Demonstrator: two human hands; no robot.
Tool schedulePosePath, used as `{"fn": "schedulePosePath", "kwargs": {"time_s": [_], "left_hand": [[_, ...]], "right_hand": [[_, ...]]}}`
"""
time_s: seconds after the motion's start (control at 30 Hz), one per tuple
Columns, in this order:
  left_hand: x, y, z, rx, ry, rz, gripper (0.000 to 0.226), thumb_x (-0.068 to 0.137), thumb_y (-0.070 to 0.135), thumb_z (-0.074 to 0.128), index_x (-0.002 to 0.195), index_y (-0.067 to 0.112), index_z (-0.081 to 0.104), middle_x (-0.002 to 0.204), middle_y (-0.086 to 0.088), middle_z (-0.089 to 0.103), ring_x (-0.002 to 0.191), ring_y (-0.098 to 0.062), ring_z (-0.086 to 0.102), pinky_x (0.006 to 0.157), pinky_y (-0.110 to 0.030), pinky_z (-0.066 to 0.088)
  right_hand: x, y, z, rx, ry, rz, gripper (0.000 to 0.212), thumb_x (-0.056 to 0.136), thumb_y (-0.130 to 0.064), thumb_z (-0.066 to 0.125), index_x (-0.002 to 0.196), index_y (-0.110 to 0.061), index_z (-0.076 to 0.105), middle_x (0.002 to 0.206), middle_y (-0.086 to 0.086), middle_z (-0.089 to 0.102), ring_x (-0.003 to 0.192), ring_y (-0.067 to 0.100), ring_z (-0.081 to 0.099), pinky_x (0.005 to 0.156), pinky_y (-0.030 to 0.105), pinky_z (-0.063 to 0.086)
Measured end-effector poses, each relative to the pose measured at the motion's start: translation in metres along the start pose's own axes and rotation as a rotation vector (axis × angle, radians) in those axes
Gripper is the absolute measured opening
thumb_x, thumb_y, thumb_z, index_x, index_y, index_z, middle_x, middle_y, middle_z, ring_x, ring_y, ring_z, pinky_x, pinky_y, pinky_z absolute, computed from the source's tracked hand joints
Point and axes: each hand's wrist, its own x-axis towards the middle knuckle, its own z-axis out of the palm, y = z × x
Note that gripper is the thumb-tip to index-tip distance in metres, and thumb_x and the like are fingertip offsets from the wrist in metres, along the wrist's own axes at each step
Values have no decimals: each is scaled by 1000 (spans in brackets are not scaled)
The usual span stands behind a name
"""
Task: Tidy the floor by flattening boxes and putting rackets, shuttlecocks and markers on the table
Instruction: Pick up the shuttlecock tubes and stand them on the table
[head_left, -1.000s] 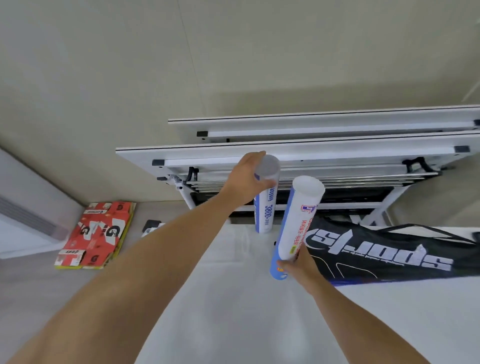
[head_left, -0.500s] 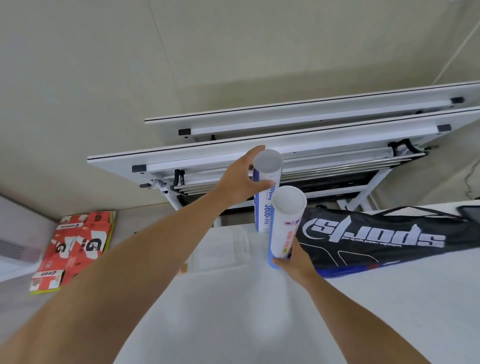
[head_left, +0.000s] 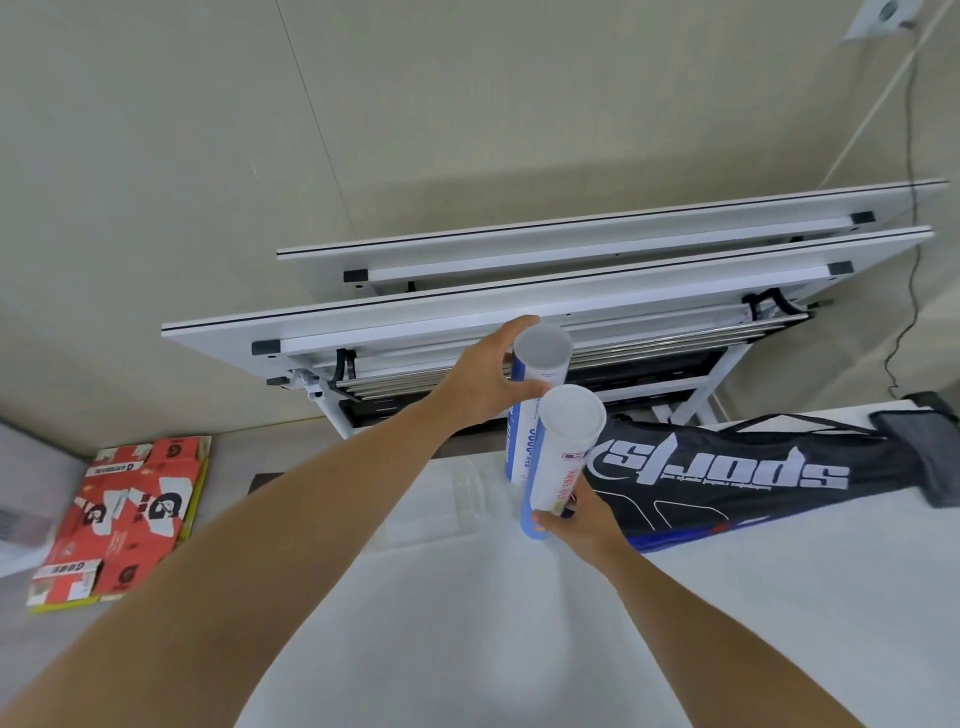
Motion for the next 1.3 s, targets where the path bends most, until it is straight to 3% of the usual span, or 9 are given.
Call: {"fn": "schedulePosePath", "kwargs": {"time_s": [0.07,0.2,0.3,0.43,0.63,0.8,0.87,1.1,1.3], "left_hand": [[0,2,-2,26,-27,-15,83,82,44,78,150,37,31,143,9,51,117,-10,53,93,-32,51],[-3,5,-11,70,-66,-28,76,92,48,65,155,37,24,147,6,49,120,-9,49,88,-24,42],[-8,5,-16,74,-86,-11,62,101,50,44,157,36,20,151,2,45,129,-15,48,99,-23,37],[-13,4,-17,-125,-65,-4,53,105,51,27,155,35,29,159,8,34,142,-10,32,118,-31,30],[-12,7,-12,-205,-53,-38,57,102,58,26,154,35,32,159,10,34,144,-12,32,119,-43,32],[-18,12,-11,-281,-29,-69,59,102,55,29,156,33,27,157,8,36,135,-9,38,105,-26,40],[-23,14,-11,-283,-9,-92,59,102,54,30,157,32,25,154,7,40,130,-8,41,101,-26,43],[-47,20,0,-233,95,-202,58,103,56,29,157,33,24,157,1,39,140,-21,40,114,-47,39],[-68,27,18,-236,149,-306,56,104,53,32,156,35,24,155,-1,43,139,-24,43,115,-47,35]], "right_hand": [[0,-2,-1,-13,-3,-4,74,72,-28,84,134,-32,43,122,-15,59,111,11,59,91,28,51],[2,-5,4,-10,-22,-4,72,74,-24,82,135,-29,44,123,-12,61,112,11,60,89,25,48],[6,-8,6,-24,-21,-17,69,75,-26,80,134,-28,43,122,-13,61,111,11,59,87,24,47],[12,-14,4,-14,-52,-2,73,78,-23,79,137,-28,36,122,-15,54,113,11,53,87,25,44],[16,-15,3,-38,-69,16,75,75,-26,79,137,-28,37,125,-12,57,114,14,55,87,26,45],[8,-7,3,-53,-86,50,82,72,-25,82,139,-30,36,126,-12,57,113,12,56,88,25,46],[2,-4,2,-66,-86,52,82,72,-25,81,140,-28,37,126,-12,58,112,10,58,87,22,45],[-10,-7,-3,-79,-117,-6,92,71,-31,84,146,-29,30,134,-9,55,117,12,57,97,30,48],[-17,-17,-11,-69,-104,-91,83,68,-31,85,137,-35,39,125,-17,59,114,9,59,98,37,51]]}}
